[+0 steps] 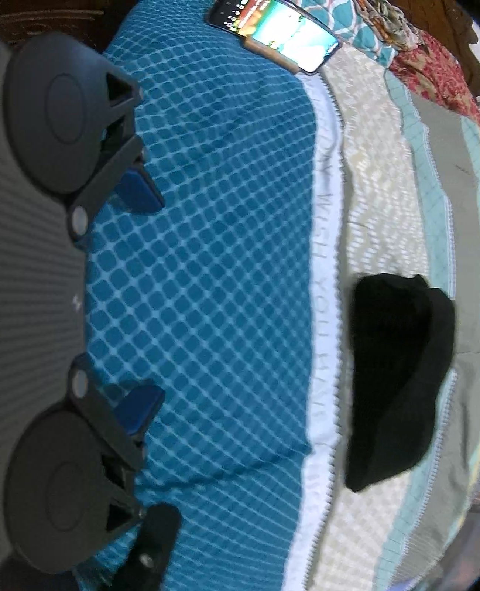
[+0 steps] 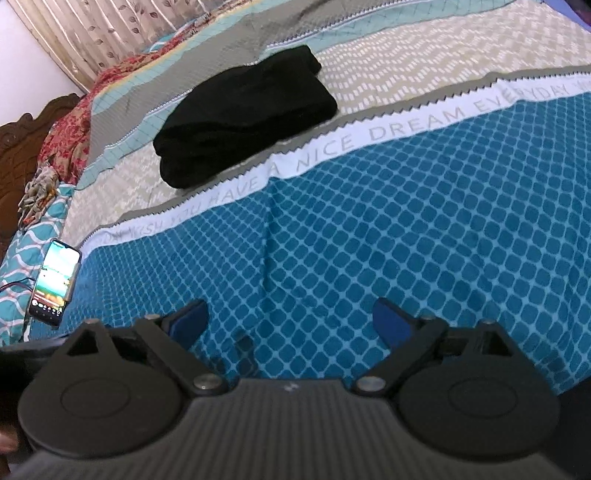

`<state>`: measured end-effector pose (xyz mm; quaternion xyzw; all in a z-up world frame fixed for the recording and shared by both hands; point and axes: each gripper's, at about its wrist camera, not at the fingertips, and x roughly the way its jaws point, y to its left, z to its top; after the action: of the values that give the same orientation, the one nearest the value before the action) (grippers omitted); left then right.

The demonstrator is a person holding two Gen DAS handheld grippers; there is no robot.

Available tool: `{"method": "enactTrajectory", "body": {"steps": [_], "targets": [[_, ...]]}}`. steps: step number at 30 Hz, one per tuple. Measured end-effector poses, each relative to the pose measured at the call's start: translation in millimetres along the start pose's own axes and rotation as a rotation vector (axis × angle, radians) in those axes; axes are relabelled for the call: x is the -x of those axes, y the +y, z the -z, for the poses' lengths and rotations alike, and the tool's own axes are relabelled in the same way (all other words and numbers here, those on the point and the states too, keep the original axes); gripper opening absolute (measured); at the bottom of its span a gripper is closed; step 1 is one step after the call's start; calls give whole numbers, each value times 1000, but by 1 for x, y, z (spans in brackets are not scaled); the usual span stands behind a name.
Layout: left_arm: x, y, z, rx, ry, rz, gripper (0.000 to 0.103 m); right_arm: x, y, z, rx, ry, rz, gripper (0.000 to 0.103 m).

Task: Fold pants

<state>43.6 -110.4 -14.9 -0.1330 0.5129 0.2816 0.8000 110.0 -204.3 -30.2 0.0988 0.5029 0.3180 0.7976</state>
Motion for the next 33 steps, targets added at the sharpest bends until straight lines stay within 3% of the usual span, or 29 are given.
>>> {"method": "enactTrajectory", "body": {"steps": [7,33], "targets": [[-6,-2,3,-18,14,-5,103,-5,-3,0,9,19,-13,103],[-5,-3,3,4,38,0,103,0,-6,5,-40,-5,-38,103]]}}
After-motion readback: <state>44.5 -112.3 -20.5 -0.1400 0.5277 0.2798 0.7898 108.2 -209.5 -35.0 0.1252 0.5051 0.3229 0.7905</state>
